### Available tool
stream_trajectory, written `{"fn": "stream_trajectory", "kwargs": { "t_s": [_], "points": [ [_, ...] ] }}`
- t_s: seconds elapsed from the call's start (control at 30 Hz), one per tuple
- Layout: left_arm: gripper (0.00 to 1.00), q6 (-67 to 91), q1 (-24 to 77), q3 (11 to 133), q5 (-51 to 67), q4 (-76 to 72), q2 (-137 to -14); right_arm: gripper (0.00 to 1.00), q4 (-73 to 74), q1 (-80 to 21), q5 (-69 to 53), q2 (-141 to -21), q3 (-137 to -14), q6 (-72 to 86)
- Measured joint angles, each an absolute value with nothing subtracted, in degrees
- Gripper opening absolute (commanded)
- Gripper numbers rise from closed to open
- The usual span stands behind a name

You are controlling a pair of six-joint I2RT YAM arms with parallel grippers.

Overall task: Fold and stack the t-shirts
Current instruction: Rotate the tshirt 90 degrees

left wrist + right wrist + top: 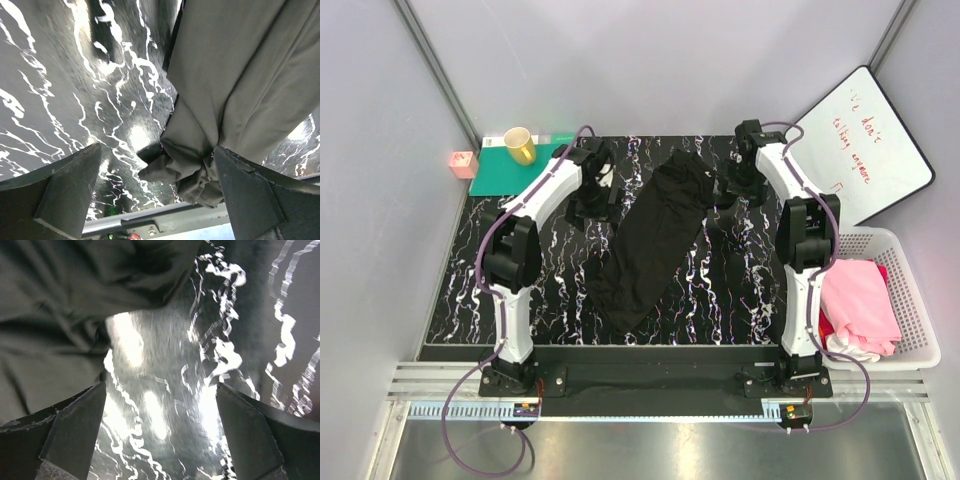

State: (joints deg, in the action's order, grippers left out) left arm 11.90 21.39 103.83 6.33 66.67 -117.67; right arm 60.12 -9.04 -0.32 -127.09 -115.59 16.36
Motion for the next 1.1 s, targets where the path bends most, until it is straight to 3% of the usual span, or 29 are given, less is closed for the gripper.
{"fn": "stream_trajectory", "kwargs": {
  "t_s": [0.37, 0.83, 1.1],
  "points": [
    [0.99, 10.7, 20.9, 105.4, 5.8, 67.9, -117.7, 0.97, 63.7, -8.4, -3.8, -141.4, -133.1, 17.9],
    [0.99, 10.7, 20.2, 103.7, 5.7, 68.0, -117.7, 0.97, 68.8, -8.2, -3.5, -147.2, -136.8, 18.2],
    [0.99, 10.8, 20.1, 101.2, 5.5, 67.9, -117.7, 0.96, 70.5, -8.2, -3.1, -152.6, -146.8, 18.2]
  ]
}}
